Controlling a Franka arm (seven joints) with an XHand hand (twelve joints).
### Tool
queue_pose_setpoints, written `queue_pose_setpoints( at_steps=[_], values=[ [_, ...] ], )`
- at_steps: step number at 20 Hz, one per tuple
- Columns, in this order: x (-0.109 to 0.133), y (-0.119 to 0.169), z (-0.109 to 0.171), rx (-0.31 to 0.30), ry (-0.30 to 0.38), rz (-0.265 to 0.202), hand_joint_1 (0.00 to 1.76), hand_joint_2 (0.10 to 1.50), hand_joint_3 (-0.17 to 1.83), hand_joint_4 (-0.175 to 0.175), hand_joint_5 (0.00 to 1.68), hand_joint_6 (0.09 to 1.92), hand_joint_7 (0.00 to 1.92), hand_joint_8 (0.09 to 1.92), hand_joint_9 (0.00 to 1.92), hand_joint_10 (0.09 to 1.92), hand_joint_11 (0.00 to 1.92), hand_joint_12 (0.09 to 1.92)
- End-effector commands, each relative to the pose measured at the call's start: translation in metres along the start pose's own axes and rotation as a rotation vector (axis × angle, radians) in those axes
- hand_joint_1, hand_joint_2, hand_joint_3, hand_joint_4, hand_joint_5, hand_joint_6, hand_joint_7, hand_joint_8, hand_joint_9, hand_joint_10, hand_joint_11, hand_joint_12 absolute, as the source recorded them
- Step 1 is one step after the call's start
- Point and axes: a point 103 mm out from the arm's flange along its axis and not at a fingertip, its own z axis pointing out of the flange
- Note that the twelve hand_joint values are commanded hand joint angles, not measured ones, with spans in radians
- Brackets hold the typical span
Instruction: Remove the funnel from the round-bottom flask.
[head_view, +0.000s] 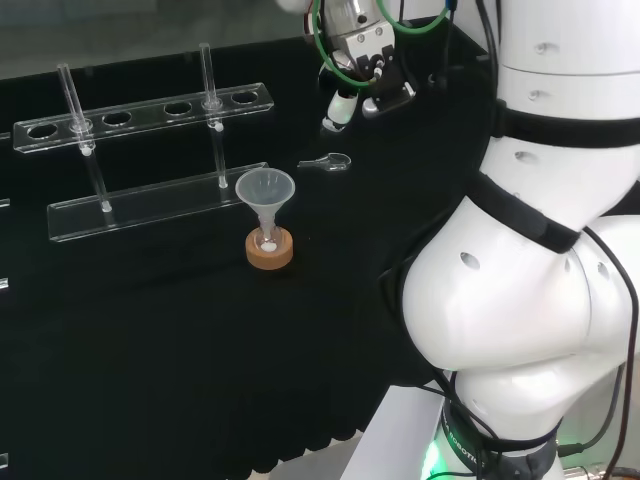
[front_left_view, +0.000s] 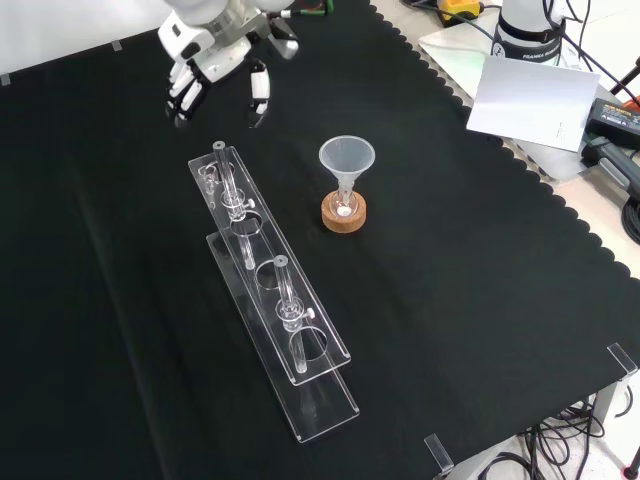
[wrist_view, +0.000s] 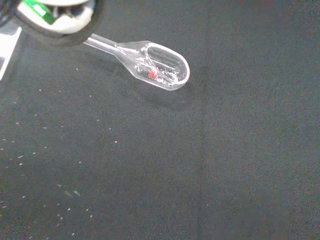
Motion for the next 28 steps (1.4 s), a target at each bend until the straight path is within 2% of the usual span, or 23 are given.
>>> queue_pose_setpoints(
  at_steps=[1,7,15,23,28],
  values=[
    [0.012,-0.036,-0.016,-0.043,0.003,0.013,0.80,0.60,0.51,-0.011,0.36,0.18,0.13,0.67,0.47,0.64,0.43,1.30],
    [0.020,-0.064,-0.028,-0.059,0.021,0.019,0.79,0.60,0.51,-0.011,0.36,0.17,0.14,0.67,0.49,0.64,0.43,1.30],
    [0.060,-0.122,-0.046,-0.065,0.028,0.007,0.74,0.61,0.50,-0.009,0.34,0.14,0.14,0.67,0.49,0.63,0.47,1.32],
    [0.105,-0.170,-0.036,-0.043,0.027,-0.019,0.69,0.62,0.46,-0.006,0.33,0.09,0.12,0.66,0.46,0.63,0.44,1.35],
    [0.128,-0.188,-0.028,-0.045,0.030,-0.037,0.68,0.62,0.45,-0.009,0.31,0.09,0.11,0.65,0.44,0.63,0.43,1.36]
  ],
)
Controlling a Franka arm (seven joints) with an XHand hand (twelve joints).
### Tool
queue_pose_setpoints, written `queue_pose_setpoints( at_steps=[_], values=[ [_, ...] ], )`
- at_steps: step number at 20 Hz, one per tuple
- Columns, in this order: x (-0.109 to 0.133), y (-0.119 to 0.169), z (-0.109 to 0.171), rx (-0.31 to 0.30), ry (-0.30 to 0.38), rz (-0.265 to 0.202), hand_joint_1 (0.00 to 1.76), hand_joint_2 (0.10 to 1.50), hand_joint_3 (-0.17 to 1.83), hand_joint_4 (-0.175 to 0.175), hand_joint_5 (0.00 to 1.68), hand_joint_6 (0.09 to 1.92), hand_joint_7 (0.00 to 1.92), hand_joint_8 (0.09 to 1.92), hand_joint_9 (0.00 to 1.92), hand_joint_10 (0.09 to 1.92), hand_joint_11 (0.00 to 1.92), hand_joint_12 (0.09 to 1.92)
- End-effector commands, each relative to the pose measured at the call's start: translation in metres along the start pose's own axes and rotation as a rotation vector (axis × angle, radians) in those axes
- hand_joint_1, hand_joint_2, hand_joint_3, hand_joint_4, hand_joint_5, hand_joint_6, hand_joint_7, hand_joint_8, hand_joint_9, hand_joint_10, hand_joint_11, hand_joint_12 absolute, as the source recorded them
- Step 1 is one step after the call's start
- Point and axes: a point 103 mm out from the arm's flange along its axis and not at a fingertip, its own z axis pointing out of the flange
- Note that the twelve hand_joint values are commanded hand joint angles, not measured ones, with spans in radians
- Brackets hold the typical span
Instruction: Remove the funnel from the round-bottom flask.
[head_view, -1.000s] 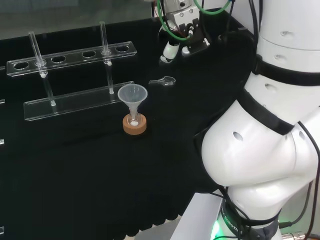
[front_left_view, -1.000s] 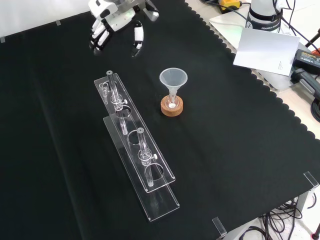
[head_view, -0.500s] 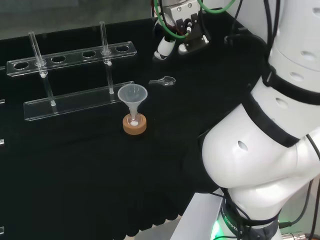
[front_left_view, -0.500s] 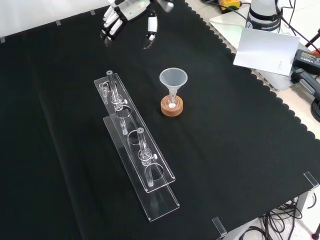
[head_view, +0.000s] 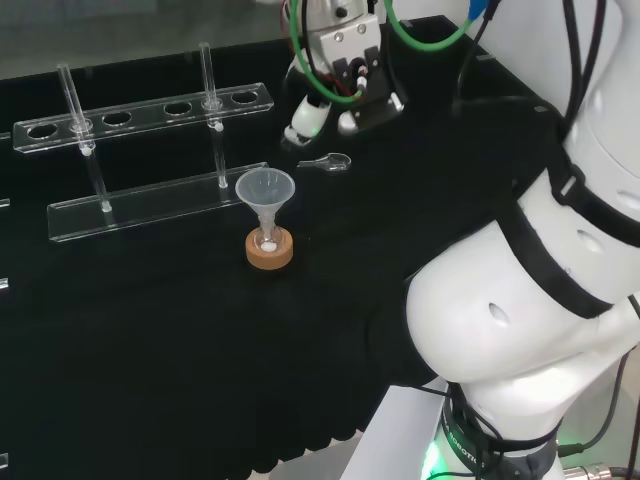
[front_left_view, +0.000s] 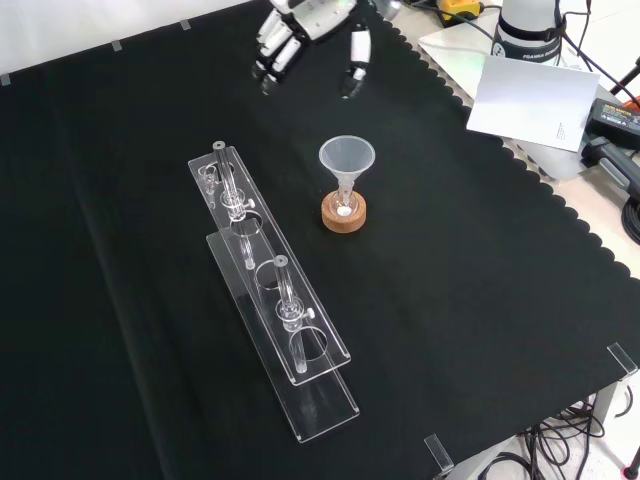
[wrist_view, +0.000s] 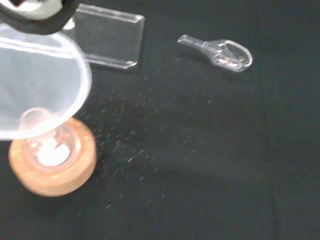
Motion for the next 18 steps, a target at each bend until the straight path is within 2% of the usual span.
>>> queue_pose_setpoints(
  at_steps=[1,13,18],
  values=[
    [0.041,-0.032,0.008,0.015,0.006,-0.023,0.68,0.63,0.44,-0.011,0.31,0.09,0.11,0.65,0.44,0.63,0.43,1.37],
    [0.080,-0.037,0.024,0.067,-0.031,-0.054,0.68,0.64,0.39,-0.023,0.25,0.09,0.02,0.64,0.29,0.71,0.37,1.44],
    [0.086,-0.029,0.034,0.092,-0.035,-0.069,0.67,0.64,0.36,-0.022,0.19,0.09,0.00,0.45,0.17,0.76,0.36,1.45]
  ],
)
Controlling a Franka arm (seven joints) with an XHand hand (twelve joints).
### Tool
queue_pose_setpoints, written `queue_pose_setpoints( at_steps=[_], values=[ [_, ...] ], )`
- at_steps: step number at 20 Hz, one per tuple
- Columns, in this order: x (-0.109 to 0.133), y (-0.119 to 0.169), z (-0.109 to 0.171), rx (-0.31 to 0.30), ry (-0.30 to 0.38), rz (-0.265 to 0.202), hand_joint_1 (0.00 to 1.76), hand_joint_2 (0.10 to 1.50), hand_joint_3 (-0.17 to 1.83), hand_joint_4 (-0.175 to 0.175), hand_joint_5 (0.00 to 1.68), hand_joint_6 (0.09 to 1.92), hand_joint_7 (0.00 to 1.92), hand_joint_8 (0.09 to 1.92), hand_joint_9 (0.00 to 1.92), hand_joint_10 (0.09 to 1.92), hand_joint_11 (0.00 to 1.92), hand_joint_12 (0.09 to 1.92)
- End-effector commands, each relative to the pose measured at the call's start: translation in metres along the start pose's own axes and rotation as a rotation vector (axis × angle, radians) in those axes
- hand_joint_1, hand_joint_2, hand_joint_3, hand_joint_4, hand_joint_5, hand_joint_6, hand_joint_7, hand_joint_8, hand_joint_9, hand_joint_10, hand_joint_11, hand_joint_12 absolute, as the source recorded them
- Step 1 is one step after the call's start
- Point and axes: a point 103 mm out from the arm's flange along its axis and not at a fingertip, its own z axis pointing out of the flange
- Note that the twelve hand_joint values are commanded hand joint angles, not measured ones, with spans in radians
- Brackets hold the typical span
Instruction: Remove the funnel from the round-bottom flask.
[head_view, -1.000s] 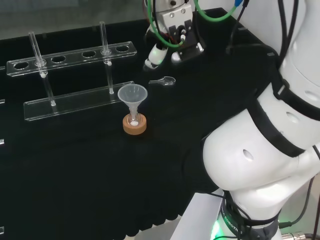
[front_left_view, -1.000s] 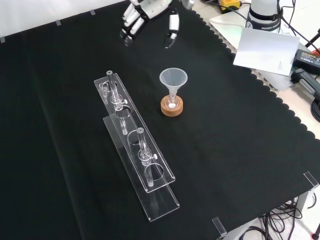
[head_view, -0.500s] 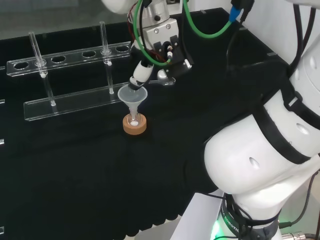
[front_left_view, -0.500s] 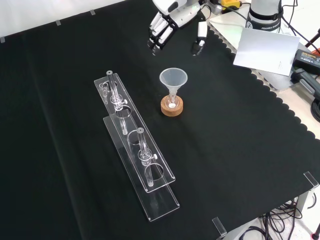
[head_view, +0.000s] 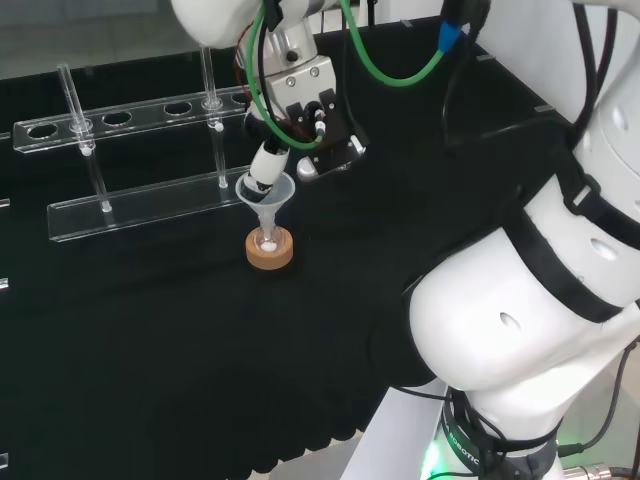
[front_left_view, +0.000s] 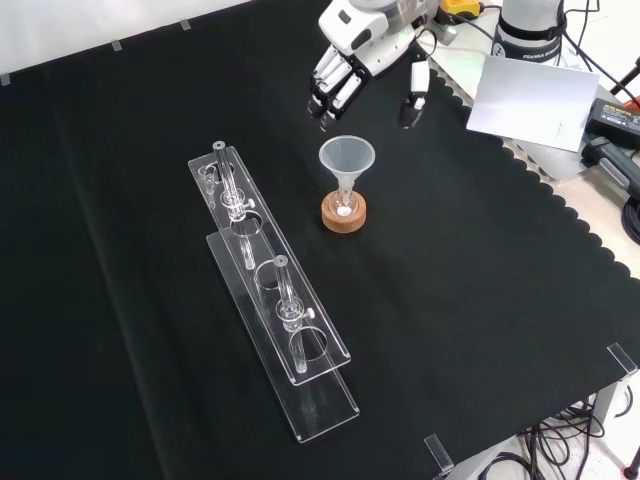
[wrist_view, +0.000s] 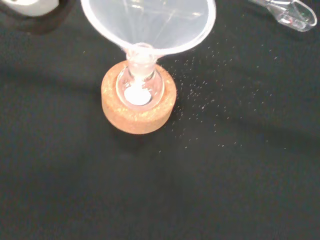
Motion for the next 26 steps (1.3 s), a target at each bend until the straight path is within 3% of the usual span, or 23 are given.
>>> queue_pose_setpoints(
  at_steps=[1,10,26],
  values=[
    [0.011,0.010,0.011,0.027,-0.007,-0.021,0.67,0.64,0.35,-0.021,0.16,0.09,0.00,0.39,0.14,0.77,0.36,1.45],
    [0.014,0.028,0.032,0.068,-0.009,-0.045,0.68,0.64,0.31,-0.014,0.04,0.09,0.00,0.09,0.04,0.84,0.35,1.47],
    [0.003,0.052,0.056,0.115,-0.015,-0.049,0.68,0.64,0.30,-0.008,0.01,0.09,0.00,0.09,0.01,0.87,0.35,1.48]
  ],
)
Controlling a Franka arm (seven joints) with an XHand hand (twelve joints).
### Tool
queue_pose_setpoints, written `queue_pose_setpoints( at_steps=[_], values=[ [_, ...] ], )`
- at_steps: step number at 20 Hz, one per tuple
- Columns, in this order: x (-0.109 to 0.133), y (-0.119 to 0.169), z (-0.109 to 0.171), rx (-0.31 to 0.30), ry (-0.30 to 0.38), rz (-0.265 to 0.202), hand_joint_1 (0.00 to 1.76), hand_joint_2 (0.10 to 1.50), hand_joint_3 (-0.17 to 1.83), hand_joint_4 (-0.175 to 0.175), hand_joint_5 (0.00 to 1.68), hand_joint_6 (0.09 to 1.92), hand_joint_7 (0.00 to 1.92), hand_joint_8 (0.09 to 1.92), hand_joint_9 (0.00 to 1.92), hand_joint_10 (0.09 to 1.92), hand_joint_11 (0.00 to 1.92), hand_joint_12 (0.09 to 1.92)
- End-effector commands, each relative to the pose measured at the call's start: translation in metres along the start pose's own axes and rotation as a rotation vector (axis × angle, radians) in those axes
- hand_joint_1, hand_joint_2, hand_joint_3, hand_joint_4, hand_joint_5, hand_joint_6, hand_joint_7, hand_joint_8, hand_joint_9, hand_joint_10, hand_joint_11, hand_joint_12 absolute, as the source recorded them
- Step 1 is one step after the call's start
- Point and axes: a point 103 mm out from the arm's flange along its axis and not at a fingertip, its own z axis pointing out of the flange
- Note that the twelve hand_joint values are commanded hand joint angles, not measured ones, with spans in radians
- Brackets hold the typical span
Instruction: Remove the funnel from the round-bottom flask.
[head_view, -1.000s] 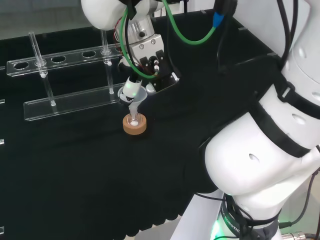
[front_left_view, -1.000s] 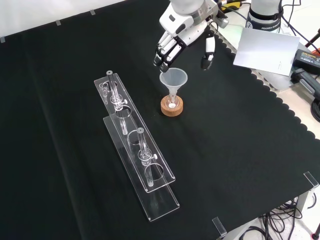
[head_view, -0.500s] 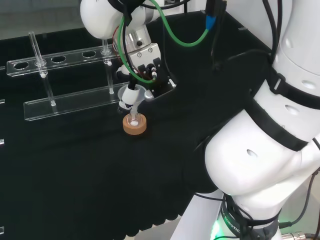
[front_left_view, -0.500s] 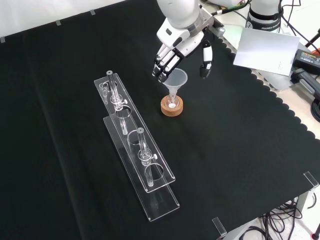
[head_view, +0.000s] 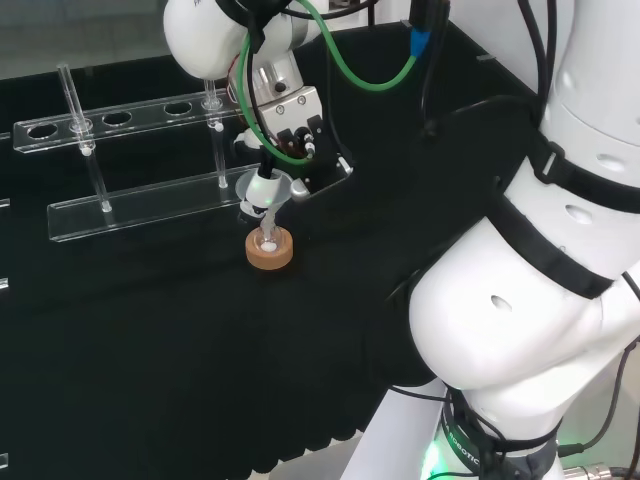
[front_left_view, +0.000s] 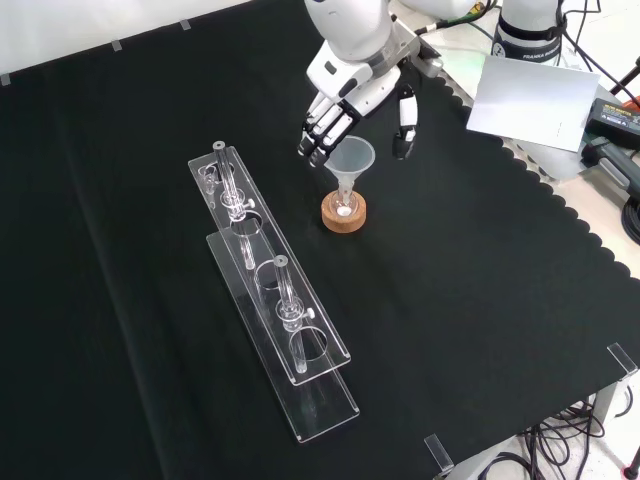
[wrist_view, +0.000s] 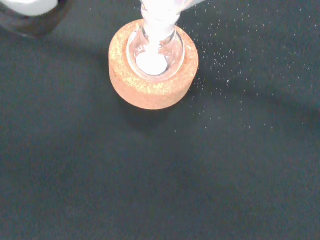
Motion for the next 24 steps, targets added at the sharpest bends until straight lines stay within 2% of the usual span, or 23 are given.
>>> queue_pose_setpoints(
  at_steps=[1,7,11,12,17,22,24],
  values=[
    [-0.006,0.016,0.018,0.039,-0.003,-0.007,0.68,0.64,0.30,-0.008,0.01,0.09,0.01,0.09,0.02,0.87,0.36,1.48],
    [-0.006,0.019,0.020,0.055,-0.005,-0.009,0.69,0.64,0.30,-0.009,0.04,0.09,0.04,0.09,0.07,0.88,0.36,1.47],
    [-0.004,0.023,0.024,0.037,-0.009,-0.015,0.69,0.65,0.29,-0.012,0.07,0.09,0.09,0.09,0.18,0.80,0.38,1.45],
    [-0.004,0.023,0.024,0.026,-0.015,-0.014,0.70,0.66,0.30,-0.015,0.08,0.09,0.10,0.12,0.22,0.77,0.39,1.44],
    [-0.001,0.021,0.020,-0.048,-0.049,0.000,0.75,0.69,0.36,-0.030,0.21,0.09,0.15,0.55,0.47,0.63,0.47,1.38],
    [0.000,0.017,0.010,-0.118,-0.084,0.011,0.77,0.74,0.44,-0.030,0.36,0.09,0.29,0.66,0.64,0.58,0.57,1.32],
    [0.000,0.015,0.006,-0.124,-0.105,0.016,0.78,0.76,0.46,-0.026,0.42,0.09,0.35,0.67,0.70,0.56,0.60,1.29]
  ],
)
